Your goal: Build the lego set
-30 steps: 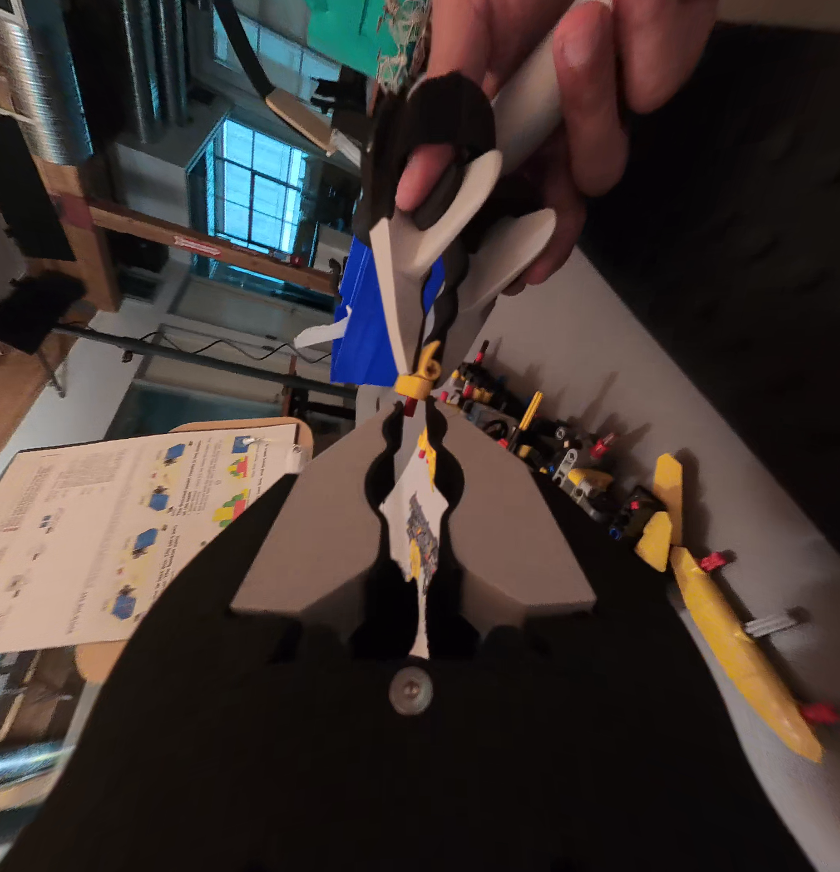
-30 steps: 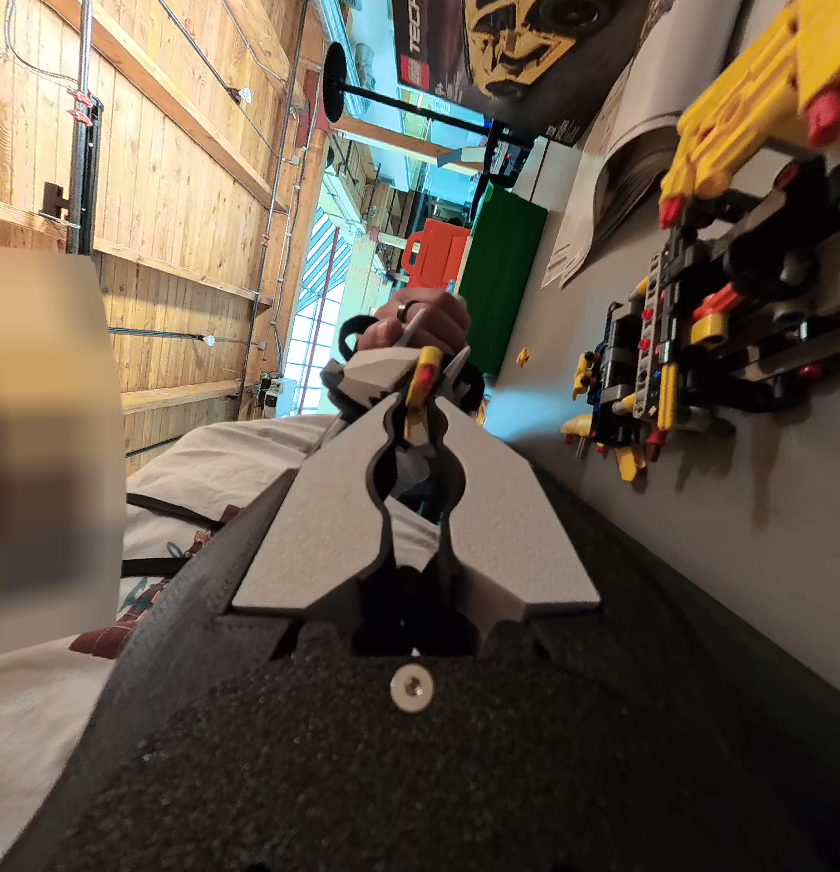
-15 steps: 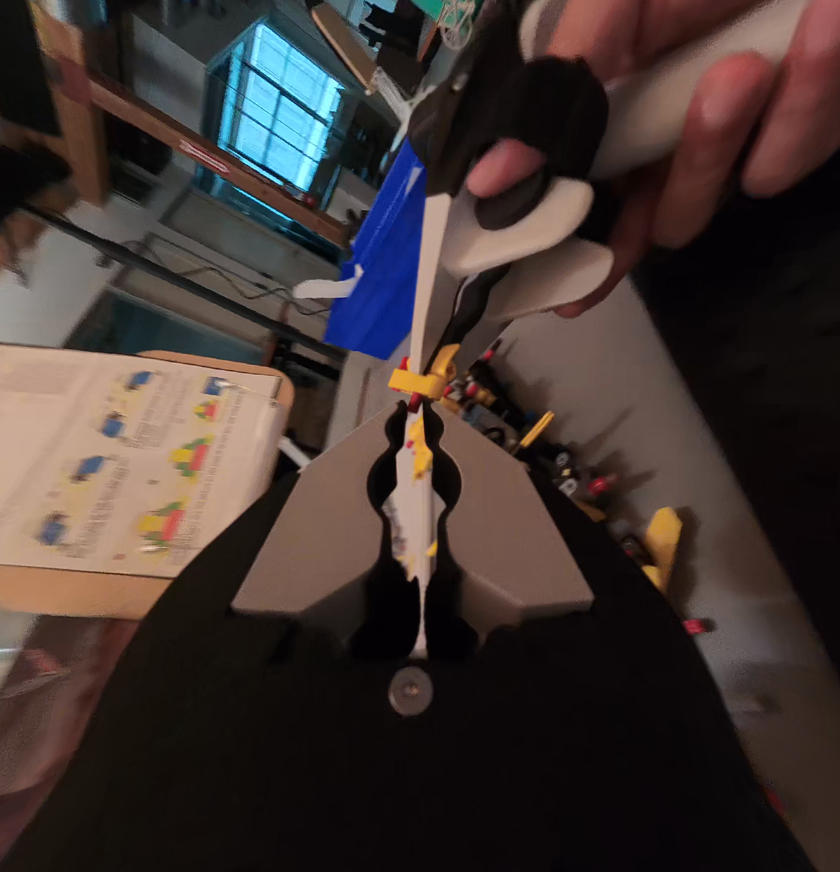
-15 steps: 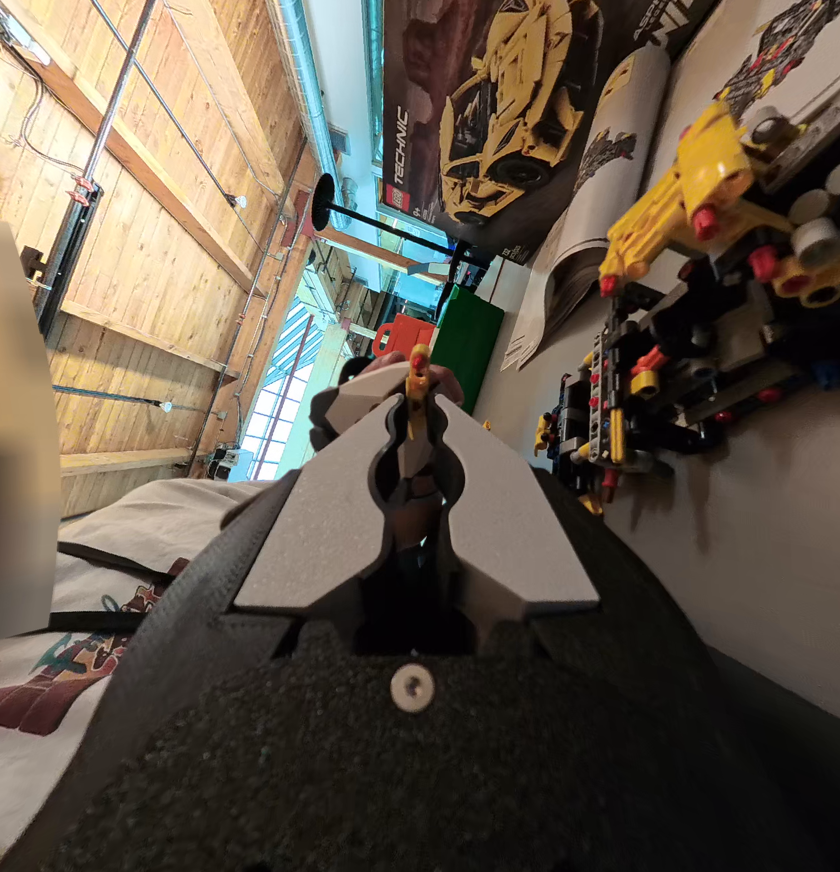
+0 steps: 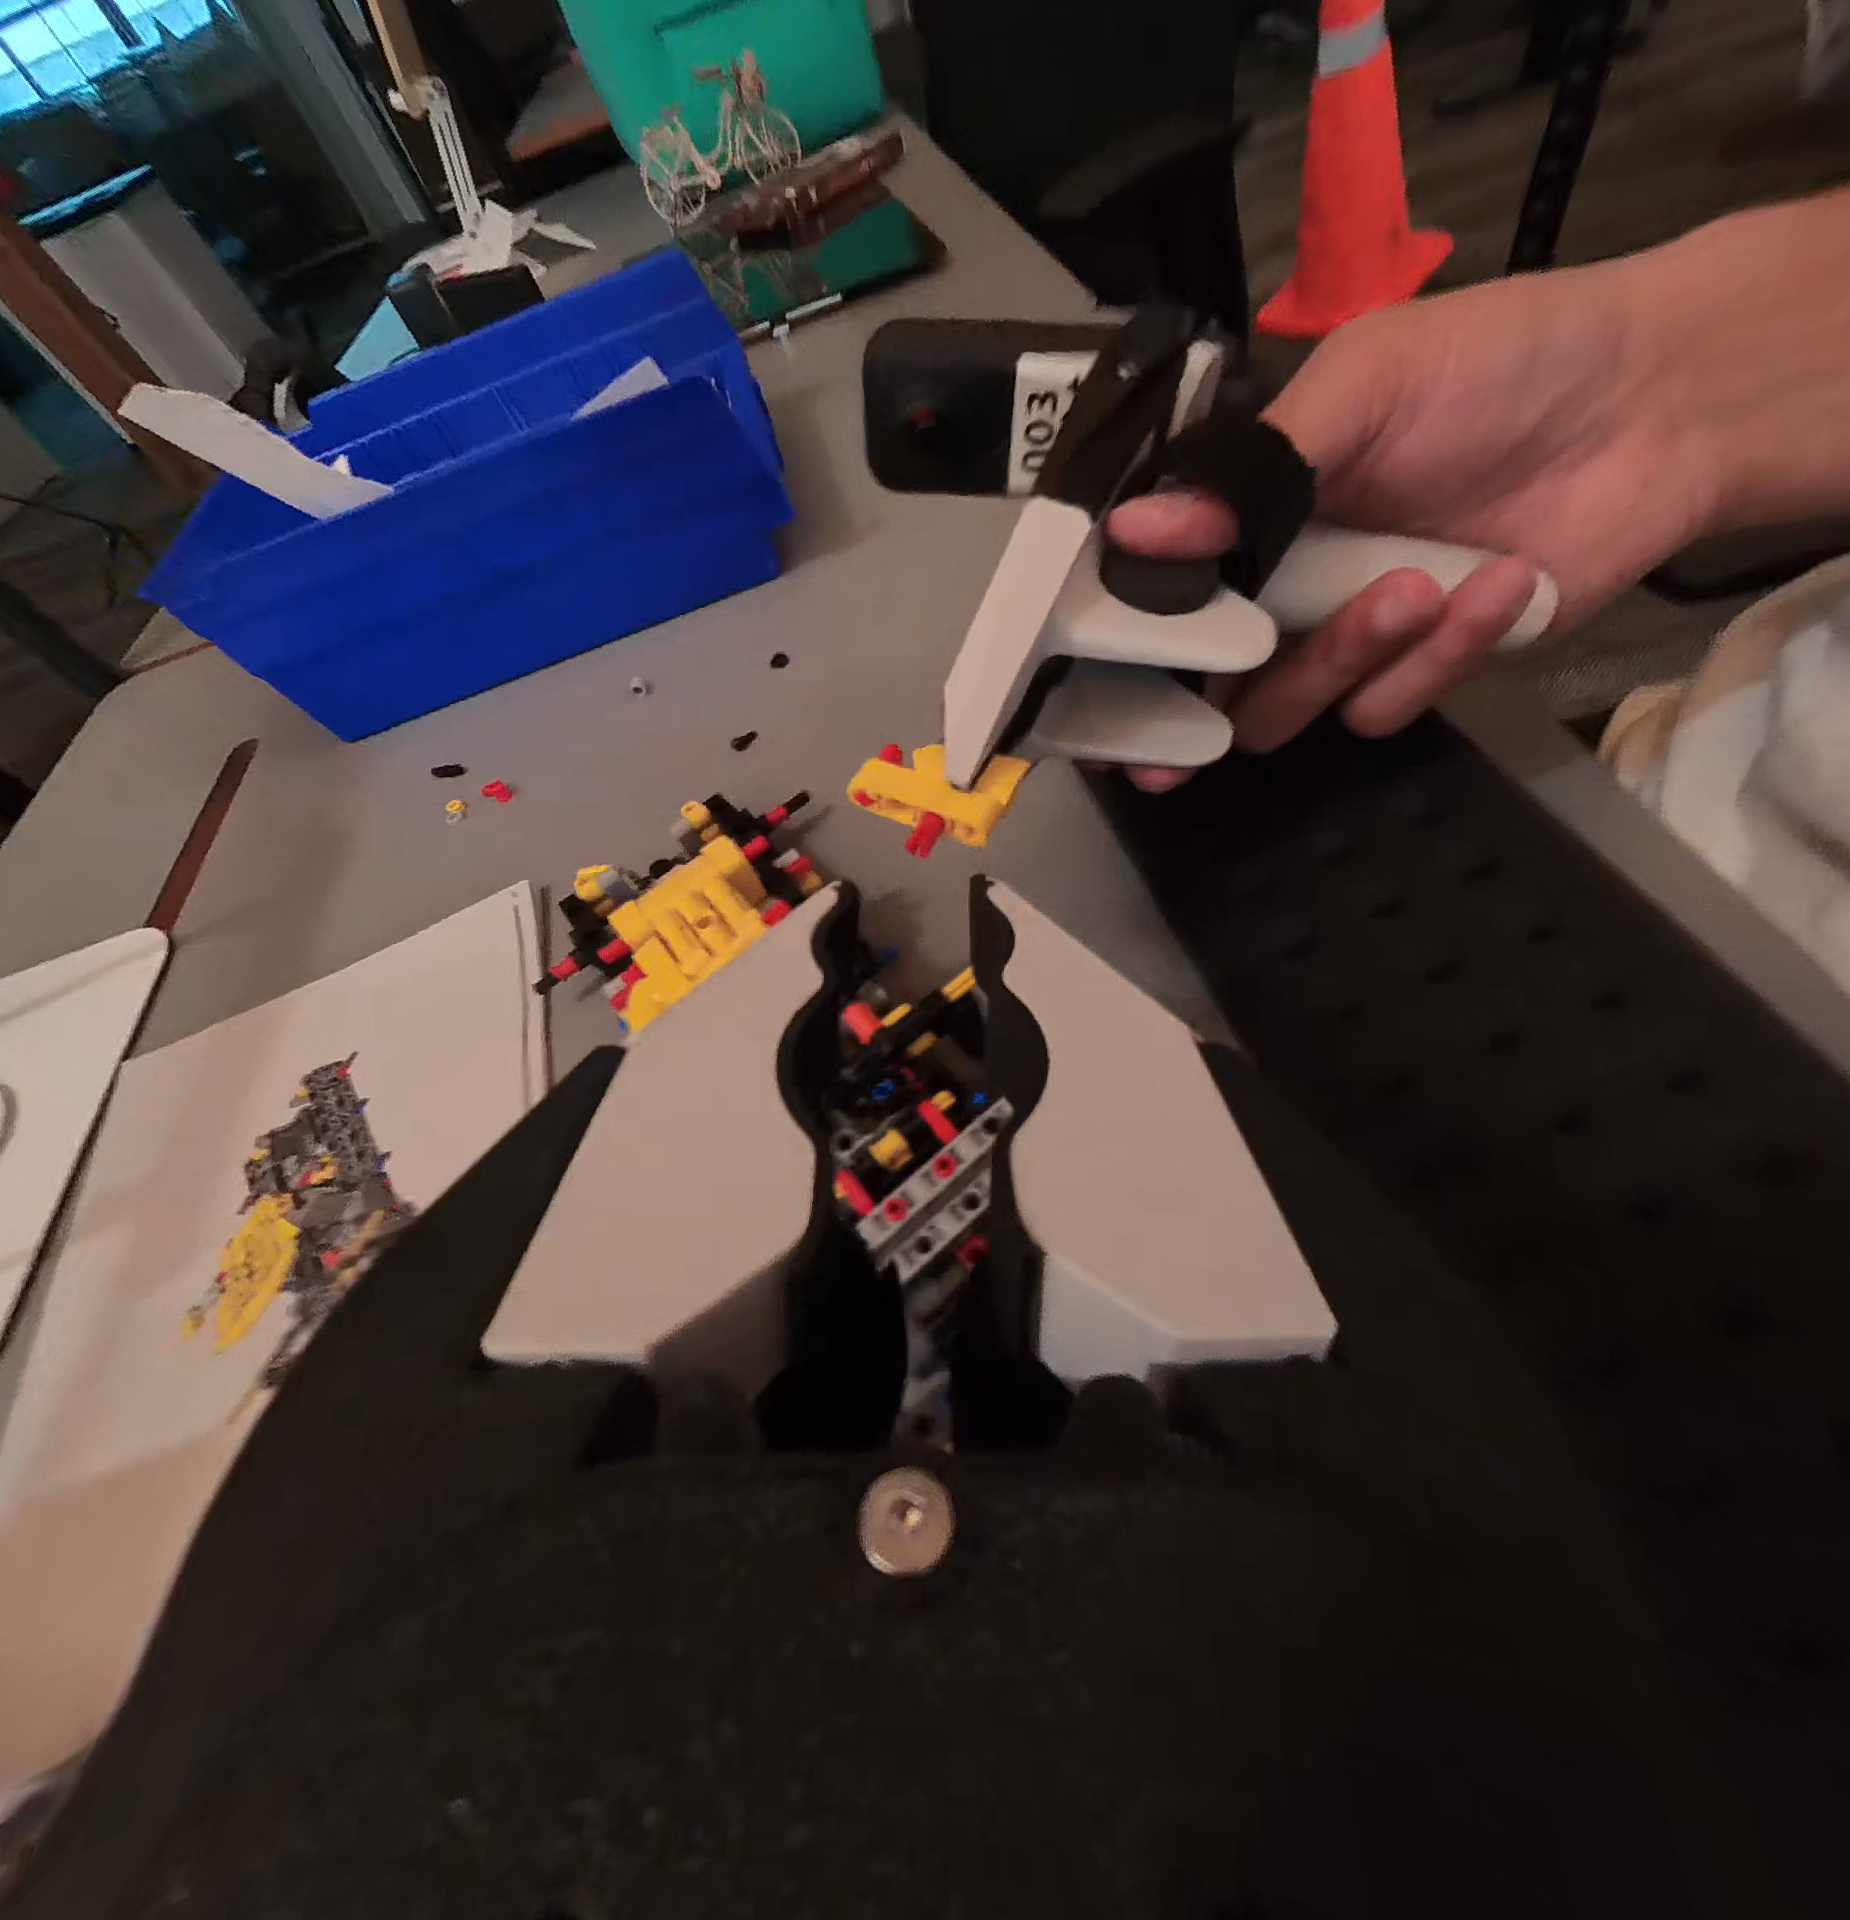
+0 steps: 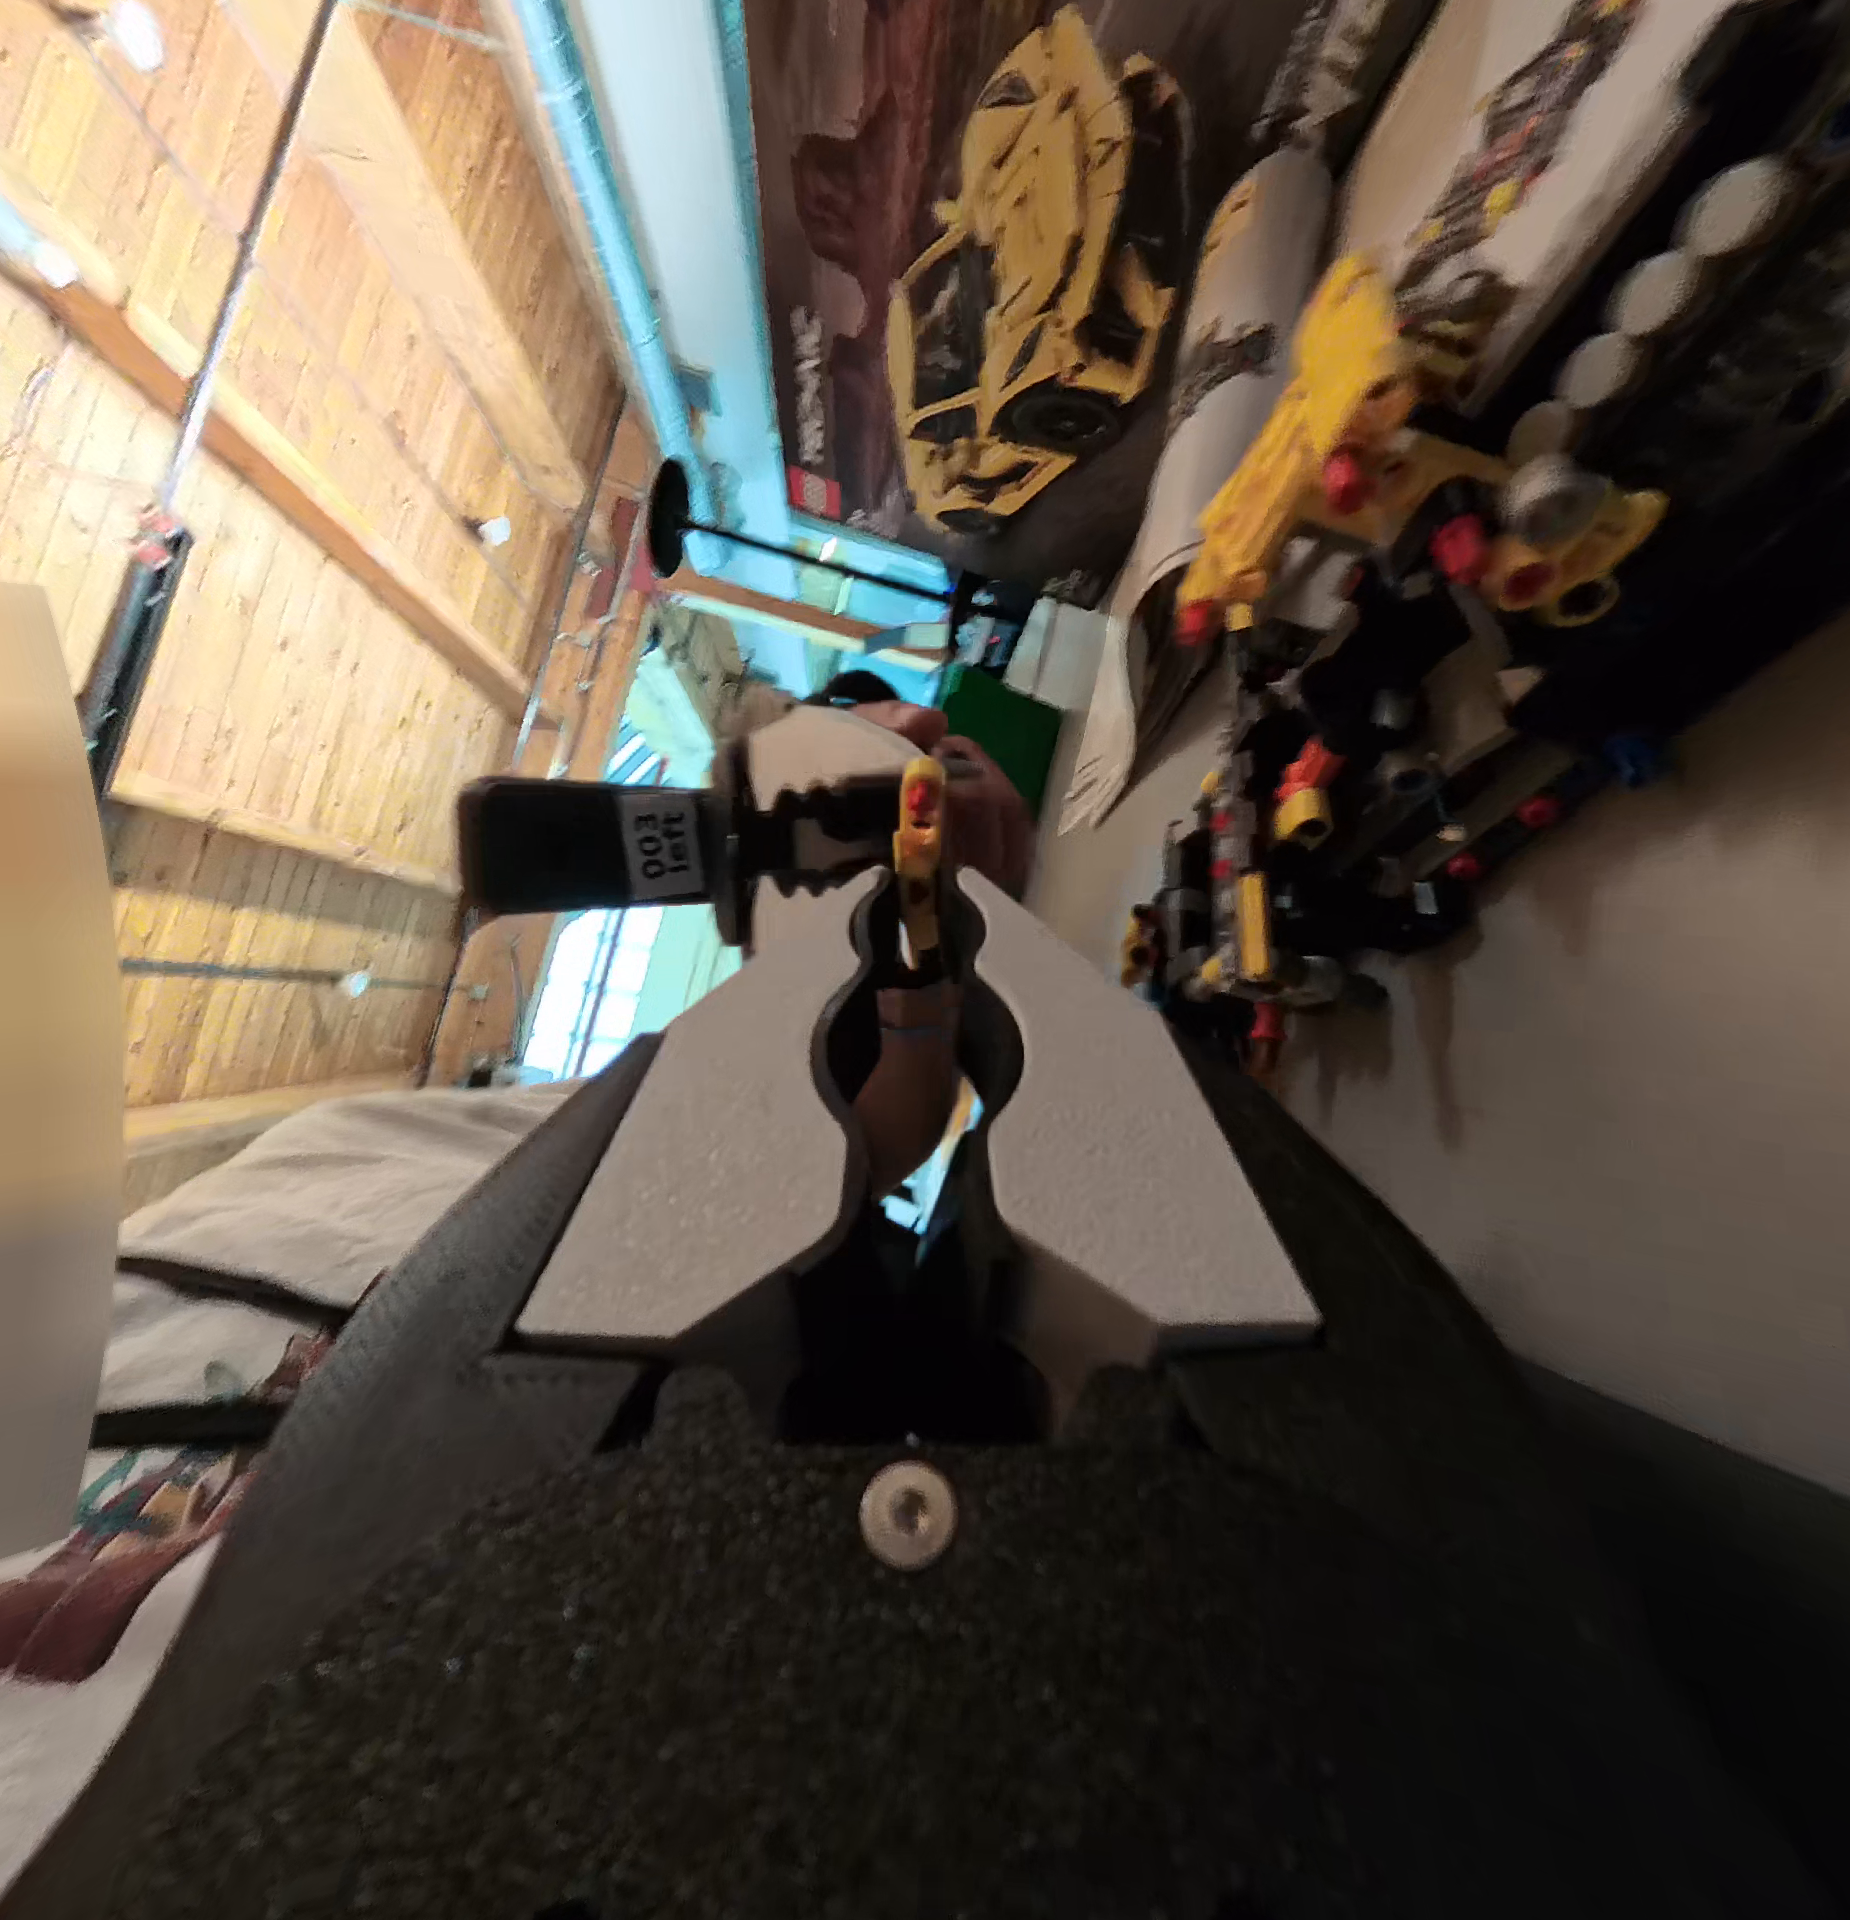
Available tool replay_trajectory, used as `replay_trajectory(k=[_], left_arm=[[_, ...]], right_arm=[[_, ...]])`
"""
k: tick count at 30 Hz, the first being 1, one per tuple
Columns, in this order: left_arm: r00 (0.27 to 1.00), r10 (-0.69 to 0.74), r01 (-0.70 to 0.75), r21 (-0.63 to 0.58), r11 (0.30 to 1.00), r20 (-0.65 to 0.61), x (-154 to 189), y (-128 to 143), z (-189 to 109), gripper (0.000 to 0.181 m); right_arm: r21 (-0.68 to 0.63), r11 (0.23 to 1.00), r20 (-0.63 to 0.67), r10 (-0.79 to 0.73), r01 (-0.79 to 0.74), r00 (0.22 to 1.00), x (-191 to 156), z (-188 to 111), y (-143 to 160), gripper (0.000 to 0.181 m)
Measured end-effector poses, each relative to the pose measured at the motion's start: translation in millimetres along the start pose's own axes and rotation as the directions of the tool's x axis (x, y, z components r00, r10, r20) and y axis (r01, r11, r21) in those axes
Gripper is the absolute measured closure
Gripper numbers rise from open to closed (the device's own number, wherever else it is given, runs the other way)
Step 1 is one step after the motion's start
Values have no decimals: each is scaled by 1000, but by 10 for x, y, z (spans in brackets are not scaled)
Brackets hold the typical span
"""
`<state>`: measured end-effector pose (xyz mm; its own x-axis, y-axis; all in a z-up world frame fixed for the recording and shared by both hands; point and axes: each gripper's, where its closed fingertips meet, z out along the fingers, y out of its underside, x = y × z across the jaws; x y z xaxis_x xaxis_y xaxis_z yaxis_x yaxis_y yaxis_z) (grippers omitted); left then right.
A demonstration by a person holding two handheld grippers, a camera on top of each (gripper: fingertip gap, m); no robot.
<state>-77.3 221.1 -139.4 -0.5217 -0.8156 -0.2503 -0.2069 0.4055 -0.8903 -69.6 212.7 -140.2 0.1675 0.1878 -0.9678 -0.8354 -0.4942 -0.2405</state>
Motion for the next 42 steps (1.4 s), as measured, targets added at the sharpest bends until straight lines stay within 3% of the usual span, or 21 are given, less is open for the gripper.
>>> replay_trajectory(k=[4, 9, 13, 15, 17, 19, 22, 27, 32, 42], left_arm=[[1000, 11, -15, -185, 983, -20, -455, 279, 120, 156], [971, -83, 45, -172, 984, -223, -584, 447, 287, 145], [968, 96, -142, -193, 971, -230, -552, 557, 403, 144], [933, 330, -353, -173, 920, -147, -591, 538, 400, 144], [840, 541, -541, -153, 827, -41, -604, 461, 376, 145], [764, 645, -636, -158, 755, 9, -577, 427, 375, 147], [669, 743, -733, -161, 661, 10, -494, 442, 389, 166], [571, 820, -800, -194, 568, 42, -437, 447, 454, 169], [429, 901, -870, -241, 430, 63, -449, 429, 497, 173], [319, 946, -904, -279, 323, 62, -446, 435, 504, 173]], right_arm=[[192, 979, -103, 92, -71, 990, 265, -113, -282, 176], [286, 953, -173, 157, -103, 972, 451, -90, -390, 175], [286, 952, -180, 169, -113, 969, 476, -64, -385, 175], [294, 943, -146, 204, -155, 968, 481, -47, -405, 175], [313, 929, -114, 242, -196, 964, 495, -44, -432, 175], [317, 925, -98, 253, -210, 963, 488, -30, -431, 175], [320, 920, -81, 265, -226, 961, 484, 1, -416, 175], [338, 913, -82, 271, -229, 959, 504, -14, -436, 175], [355, 905, -90, 281, -233, 955, 525, -25, -442, 176], [375, 895, -75, 290, -243, 954, 530, -32, -462, 176]])
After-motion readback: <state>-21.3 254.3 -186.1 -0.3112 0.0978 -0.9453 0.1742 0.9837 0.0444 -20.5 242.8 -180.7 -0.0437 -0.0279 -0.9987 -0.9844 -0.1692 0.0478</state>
